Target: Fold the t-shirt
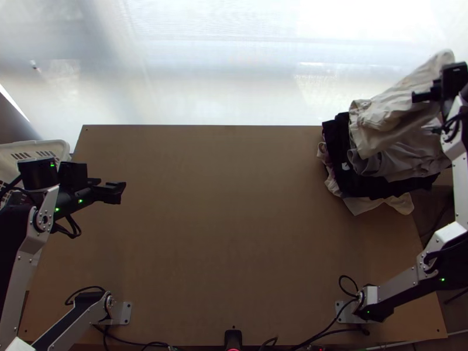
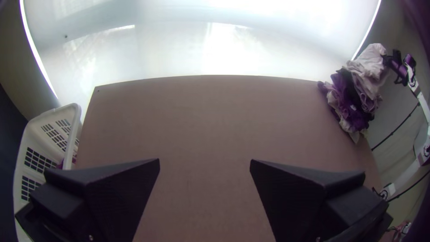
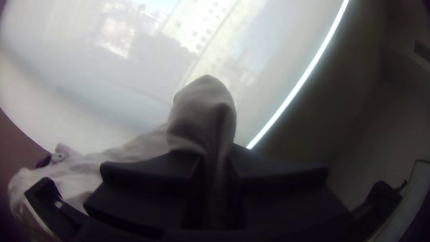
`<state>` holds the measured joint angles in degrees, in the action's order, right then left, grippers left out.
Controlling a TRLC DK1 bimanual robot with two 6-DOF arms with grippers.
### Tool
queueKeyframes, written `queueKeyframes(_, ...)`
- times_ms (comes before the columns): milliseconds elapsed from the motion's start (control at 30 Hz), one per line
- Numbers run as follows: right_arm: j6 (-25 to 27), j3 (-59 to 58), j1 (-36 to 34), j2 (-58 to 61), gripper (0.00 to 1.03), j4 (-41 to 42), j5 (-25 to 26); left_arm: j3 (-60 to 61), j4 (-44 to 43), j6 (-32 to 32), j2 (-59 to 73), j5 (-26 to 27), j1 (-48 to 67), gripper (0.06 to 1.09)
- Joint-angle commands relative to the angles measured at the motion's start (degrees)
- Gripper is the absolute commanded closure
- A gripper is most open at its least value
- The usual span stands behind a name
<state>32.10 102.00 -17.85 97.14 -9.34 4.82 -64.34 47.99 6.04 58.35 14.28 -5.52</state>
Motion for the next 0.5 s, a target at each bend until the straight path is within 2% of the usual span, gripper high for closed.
queueKeyframes(0, -1.1, -11.3, -12.7, -0.1, 1.0, 3.4, -4.8, -0.1, 0.3, 0.7, 0.8, -1.3, 2.1, 0.1)
queueKeyframes(300, -0.6, -26.8, -16.7, 1.4, 0.99, 11.8, -5.4, 0.0, 0.5, 1.3, 1.2, -2.1, 3.2, 0.1)
queueKeyframes(400, 1.6, -29.8, -15.6, 1.7, 0.85, 12.2, -5.4, 0.0, 0.8, 1.4, 1.2, -2.3, 3.6, 0.1)
queueKeyframes(467, 1.7, -29.8, -15.4, 2.4, 0.68, 12.2, -5.4, -0.2, 0.8, 1.5, 1.3, -2.6, 4.1, 0.1)
